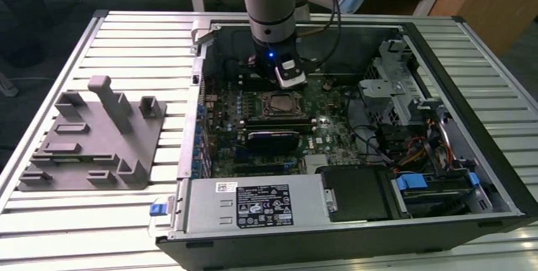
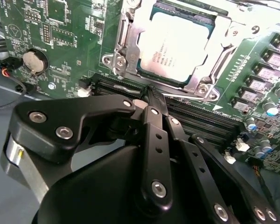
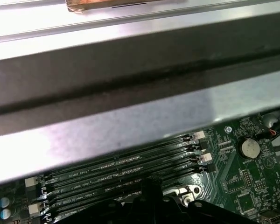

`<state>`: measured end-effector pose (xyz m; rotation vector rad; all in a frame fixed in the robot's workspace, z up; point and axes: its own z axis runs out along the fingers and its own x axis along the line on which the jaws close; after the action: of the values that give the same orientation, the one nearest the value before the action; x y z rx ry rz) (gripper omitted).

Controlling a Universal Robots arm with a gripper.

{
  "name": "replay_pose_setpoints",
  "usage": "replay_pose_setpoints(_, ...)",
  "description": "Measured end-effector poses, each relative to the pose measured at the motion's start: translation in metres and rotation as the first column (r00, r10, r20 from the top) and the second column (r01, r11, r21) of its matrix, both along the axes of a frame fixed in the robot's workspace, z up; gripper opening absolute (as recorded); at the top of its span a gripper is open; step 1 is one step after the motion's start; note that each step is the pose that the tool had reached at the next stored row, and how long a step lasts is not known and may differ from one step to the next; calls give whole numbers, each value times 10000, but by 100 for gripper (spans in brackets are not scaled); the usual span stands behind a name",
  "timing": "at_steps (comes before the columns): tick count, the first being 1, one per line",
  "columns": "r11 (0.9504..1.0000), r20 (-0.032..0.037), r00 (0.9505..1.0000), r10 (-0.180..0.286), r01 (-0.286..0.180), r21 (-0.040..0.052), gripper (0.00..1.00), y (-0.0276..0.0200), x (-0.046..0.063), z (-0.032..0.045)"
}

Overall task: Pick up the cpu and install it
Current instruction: 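Install the first cpu locking lever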

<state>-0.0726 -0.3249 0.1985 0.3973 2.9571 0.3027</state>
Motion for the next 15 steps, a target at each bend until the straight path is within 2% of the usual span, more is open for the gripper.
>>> replay_pose_setpoints(4,10000,0,10000,-69,69,-1,11,8,-3,-8)
replay_pose_setpoints(11,9988,1,9988,-481,481,-3,11,44,-3,-23)
replay_pose_setpoints(15,9987,5,9987,-515,515,-55,11,55,3,-30)
